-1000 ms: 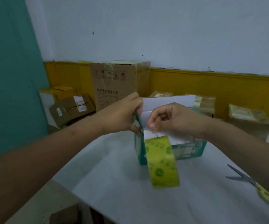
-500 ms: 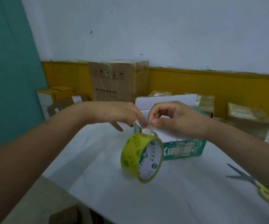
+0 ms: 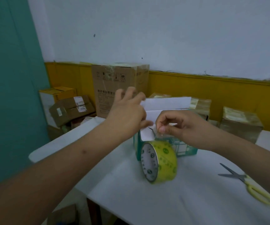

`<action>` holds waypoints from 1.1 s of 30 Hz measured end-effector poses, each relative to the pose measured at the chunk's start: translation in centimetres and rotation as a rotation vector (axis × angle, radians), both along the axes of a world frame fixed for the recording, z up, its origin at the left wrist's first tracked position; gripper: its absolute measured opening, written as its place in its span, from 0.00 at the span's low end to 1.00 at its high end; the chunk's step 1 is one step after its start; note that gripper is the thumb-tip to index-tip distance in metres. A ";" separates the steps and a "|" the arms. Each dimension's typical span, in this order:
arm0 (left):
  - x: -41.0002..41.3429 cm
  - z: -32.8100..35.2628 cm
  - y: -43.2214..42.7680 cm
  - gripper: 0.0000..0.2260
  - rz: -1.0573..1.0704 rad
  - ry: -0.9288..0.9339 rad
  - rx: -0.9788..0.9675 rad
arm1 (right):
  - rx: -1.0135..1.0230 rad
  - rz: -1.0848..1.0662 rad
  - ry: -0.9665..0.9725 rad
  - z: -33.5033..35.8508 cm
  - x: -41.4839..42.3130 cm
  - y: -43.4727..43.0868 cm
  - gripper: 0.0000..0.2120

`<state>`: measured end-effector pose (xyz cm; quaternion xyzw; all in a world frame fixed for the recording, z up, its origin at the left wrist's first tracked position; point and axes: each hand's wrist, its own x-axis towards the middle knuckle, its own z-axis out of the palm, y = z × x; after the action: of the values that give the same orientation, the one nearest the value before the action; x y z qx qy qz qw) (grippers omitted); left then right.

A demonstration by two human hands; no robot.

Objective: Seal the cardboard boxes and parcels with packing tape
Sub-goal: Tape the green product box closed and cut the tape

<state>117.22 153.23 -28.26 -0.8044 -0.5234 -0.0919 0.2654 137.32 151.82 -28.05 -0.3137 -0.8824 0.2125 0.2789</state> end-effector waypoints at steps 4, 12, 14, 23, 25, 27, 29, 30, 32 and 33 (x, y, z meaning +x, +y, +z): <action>-0.8 0.2 0.1 0.19 -0.176 -0.297 -0.155 | -0.060 -0.001 0.013 -0.3 0.0 0.6 0.09; -1.3 -4.5 1.1 0.14 -0.212 -0.571 -0.086 | -0.005 -0.013 -0.121 0.4 -0.3 1.1 0.07; -1.4 -5.7 1.4 0.12 -0.232 -0.665 -0.049 | 0.045 -0.025 -0.081 1.0 -0.6 1.5 0.07; -0.5 -5.2 1.8 0.17 -0.141 -0.968 -0.267 | 0.004 0.009 -0.183 1.6 -0.1 2.7 0.06; -0.2 -5.8 1.9 0.18 -0.144 -0.949 -0.198 | 0.003 0.029 -0.194 1.4 0.2 2.5 0.05; 0.0 -6.4 2.2 0.14 -0.174 -1.001 -0.146 | 0.002 0.054 -0.223 1.1 0.3 2.1 0.05; 0.0 -7.0 2.5 0.12 -0.211 -1.012 -0.078 | -0.002 0.056 -0.258 0.9 0.3 2.0 0.06; 0.0 -7.4 2.6 0.12 -0.238 -1.018 -0.047 | 0.012 0.044 -0.264 1.0 0.1 2.0 0.06; 0.1 -8.2 2.7 0.12 -0.282 -1.039 -0.003 | 0.056 0.022 -0.234 1.2 -0.5 2.6 0.06; 0.1 -8.5 2.7 0.13 -0.295 -1.045 0.013 | 0.068 0.013 -0.211 1.4 -0.9 2.9 0.06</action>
<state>117.30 155.97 -36.75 -0.7149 -0.4667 -0.5191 -0.0412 136.38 154.71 -26.67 -0.3187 -0.9157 0.1499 0.1933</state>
